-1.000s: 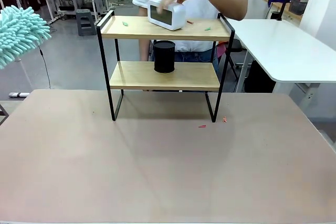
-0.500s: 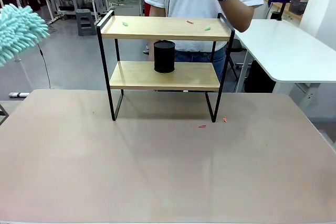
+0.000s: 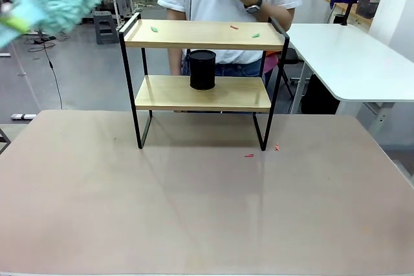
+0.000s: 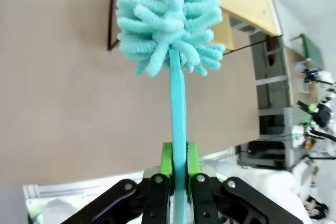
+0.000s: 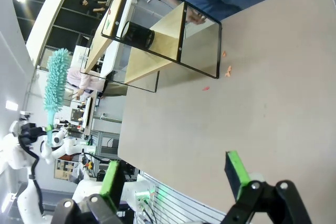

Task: Clean the shelf.
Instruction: Clean the remaining tier of the Shelf with the Duster once objects are removed.

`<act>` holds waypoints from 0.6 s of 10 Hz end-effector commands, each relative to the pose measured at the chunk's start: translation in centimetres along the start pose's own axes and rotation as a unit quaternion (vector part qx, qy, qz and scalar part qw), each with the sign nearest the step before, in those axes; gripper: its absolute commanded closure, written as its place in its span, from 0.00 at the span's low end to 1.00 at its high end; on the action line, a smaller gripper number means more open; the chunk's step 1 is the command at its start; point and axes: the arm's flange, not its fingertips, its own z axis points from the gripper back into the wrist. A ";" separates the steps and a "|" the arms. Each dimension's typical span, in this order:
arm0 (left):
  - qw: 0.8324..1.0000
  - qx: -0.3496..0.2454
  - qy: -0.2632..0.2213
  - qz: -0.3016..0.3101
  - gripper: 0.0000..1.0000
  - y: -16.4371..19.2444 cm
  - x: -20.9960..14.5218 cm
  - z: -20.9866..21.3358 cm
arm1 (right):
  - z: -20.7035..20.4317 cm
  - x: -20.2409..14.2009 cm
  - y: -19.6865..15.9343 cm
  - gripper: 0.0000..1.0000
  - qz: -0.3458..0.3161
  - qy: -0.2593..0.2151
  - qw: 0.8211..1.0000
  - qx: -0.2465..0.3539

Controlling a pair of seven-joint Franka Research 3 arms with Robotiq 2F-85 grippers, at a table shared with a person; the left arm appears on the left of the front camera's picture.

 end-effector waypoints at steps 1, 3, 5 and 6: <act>0.998 0.055 0.014 0.008 0.88 -3.5 2.5 -3.7 | -0.1 0.3 0.1 0.00 0.012 -0.009 1.000 0.012; 0.998 0.043 0.046 0.030 0.88 -4.9 2.8 -6.2 | -0.1 0.3 0.1 0.00 0.012 -0.009 1.000 0.012; 0.999 0.039 0.019 -0.008 0.88 -5.2 1.3 -5.3 | -0.1 0.3 0.1 0.00 0.012 -0.009 1.000 0.012; 0.999 0.039 0.019 -0.008 0.88 -5.2 1.3 -5.3 | -0.1 0.3 0.1 0.00 0.012 -0.009 1.000 0.012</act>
